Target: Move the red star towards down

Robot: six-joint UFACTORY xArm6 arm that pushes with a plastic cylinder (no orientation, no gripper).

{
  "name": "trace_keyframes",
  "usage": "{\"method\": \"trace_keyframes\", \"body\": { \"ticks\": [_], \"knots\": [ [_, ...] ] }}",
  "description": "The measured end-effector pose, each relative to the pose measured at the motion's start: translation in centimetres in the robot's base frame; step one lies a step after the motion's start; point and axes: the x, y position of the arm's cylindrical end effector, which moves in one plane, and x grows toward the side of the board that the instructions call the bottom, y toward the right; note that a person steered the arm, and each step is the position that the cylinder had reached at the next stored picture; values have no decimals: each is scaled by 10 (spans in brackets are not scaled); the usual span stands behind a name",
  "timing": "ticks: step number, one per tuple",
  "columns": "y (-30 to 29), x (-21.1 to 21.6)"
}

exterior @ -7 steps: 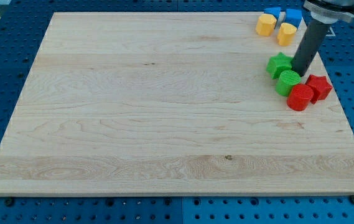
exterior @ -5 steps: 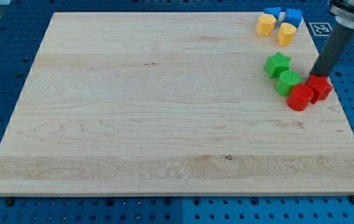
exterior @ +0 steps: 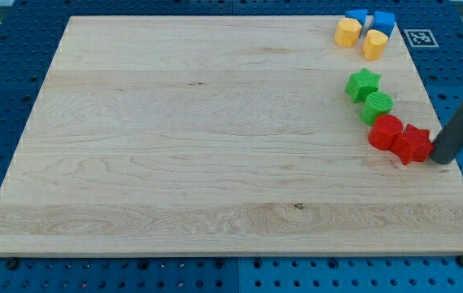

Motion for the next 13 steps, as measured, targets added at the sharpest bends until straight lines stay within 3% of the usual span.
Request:
{"method": "trace_keyframes", "body": {
  "ticks": [2,7,10,13],
  "knots": [
    [6,7],
    [3,-59],
    [-16,-6],
    [-35,6]
  ]
}}
